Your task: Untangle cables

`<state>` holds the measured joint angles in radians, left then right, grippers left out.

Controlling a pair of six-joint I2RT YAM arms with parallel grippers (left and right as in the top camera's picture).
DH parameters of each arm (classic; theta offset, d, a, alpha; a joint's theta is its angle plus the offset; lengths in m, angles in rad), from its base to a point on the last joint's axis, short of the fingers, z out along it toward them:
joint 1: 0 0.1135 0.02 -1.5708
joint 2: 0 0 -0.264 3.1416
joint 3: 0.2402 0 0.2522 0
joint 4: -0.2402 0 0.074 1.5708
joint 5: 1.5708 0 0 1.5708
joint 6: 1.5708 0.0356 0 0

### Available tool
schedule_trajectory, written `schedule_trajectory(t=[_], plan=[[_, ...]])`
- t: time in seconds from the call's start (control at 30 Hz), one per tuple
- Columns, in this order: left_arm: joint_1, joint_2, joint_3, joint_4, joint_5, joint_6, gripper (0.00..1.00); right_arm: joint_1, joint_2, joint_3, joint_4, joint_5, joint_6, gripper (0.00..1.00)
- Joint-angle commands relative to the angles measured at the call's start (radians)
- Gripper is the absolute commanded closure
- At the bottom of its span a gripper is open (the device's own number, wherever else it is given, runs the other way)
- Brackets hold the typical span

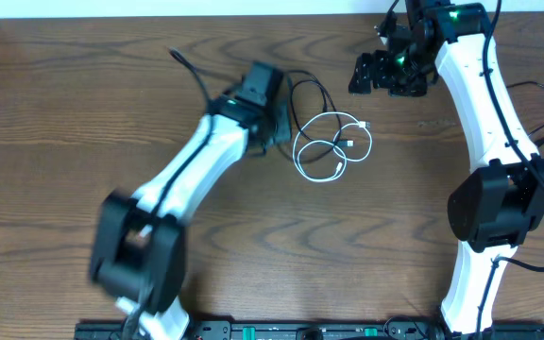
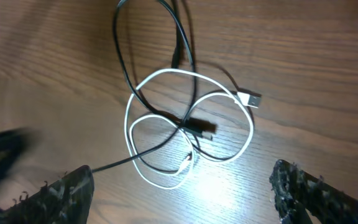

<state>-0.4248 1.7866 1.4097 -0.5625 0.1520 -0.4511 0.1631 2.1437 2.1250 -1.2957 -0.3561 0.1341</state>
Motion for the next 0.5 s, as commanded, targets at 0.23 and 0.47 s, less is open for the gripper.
schedule_trajectory(t=[0.23,0.47], plan=[[0.006,-0.425,0.059,0.190,0.075,0.065,0.92,0.066,-0.034,0.005,0.032,-0.025,0.007,0.11],[0.056,-0.522,0.059,0.380,0.076,0.035,0.93,0.089,-0.030,0.004,0.050,-0.092,-0.053,0.10]])
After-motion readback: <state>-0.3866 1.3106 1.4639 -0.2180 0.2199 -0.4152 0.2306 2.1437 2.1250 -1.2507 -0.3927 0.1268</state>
